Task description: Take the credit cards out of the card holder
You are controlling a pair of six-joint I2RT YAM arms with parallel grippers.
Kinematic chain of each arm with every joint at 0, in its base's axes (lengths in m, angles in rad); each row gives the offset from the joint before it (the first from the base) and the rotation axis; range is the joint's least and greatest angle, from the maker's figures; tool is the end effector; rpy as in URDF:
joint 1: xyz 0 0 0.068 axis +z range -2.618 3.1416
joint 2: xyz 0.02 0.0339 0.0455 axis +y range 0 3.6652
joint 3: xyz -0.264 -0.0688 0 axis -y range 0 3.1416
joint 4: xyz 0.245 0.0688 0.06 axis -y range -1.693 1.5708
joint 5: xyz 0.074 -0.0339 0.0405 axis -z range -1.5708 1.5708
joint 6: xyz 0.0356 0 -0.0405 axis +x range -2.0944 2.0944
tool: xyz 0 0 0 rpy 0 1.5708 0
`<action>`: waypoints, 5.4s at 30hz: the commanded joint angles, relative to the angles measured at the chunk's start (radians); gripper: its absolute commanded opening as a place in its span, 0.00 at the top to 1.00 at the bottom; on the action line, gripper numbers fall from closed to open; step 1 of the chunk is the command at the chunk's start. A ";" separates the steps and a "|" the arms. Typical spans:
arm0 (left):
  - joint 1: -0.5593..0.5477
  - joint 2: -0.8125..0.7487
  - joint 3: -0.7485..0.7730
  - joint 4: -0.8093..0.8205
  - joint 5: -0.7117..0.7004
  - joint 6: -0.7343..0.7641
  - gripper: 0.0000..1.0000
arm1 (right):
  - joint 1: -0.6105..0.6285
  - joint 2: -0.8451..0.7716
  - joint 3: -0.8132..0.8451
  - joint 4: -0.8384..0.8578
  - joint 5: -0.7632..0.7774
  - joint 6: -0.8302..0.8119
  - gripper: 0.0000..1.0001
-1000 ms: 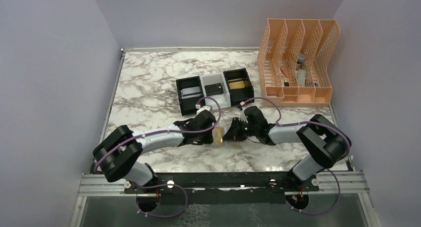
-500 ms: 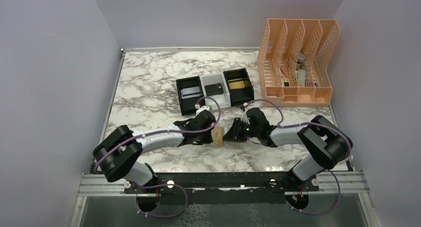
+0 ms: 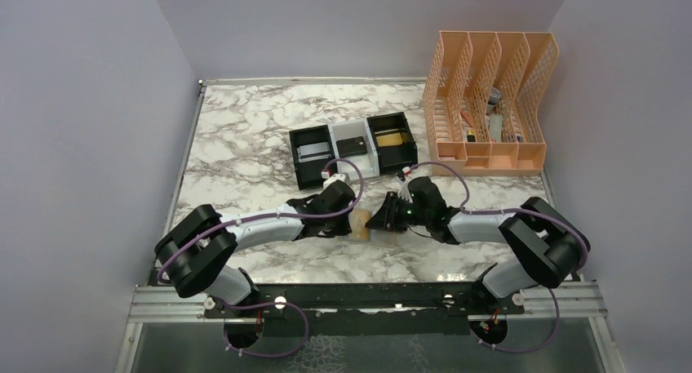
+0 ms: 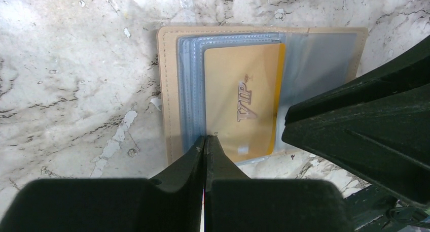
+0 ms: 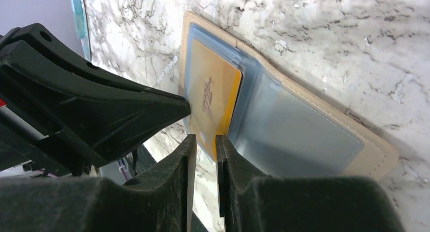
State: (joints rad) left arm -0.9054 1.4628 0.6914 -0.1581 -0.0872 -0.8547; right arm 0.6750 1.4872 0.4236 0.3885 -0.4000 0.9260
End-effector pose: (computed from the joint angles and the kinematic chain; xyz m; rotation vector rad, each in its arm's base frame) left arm 0.1719 -0.2140 0.1605 0.0283 2.6052 -0.5944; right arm 0.1887 0.1688 0.1248 0.0718 2.5251 1.2218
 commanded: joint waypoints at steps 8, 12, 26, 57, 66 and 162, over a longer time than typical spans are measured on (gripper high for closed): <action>-0.010 0.060 -0.007 -0.053 0.000 -0.002 1.00 | 0.012 0.056 0.018 -0.027 0.003 0.017 0.77; -0.009 0.061 -0.006 -0.054 -0.001 -0.007 1.00 | 0.013 0.034 -0.001 -0.042 0.022 0.024 0.77; -0.016 0.061 -0.003 -0.054 0.000 -0.040 1.00 | 0.075 0.120 -0.023 0.108 0.024 0.126 0.78; -0.018 0.032 -0.007 -0.105 -0.071 -0.050 1.00 | -0.064 0.021 -0.058 -0.017 -0.096 -0.066 0.99; -0.019 -0.009 -0.010 -0.107 -0.085 -0.047 0.94 | -0.115 0.005 -0.066 -0.079 -0.135 -0.136 0.99; -0.020 0.097 0.028 0.029 0.065 0.061 0.94 | -0.134 0.274 -0.031 0.357 -0.320 0.092 0.90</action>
State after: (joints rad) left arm -0.9207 1.5459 0.7509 -0.0738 -0.0345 -0.7948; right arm 0.5236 1.7432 0.3912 0.7036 -0.6846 1.0138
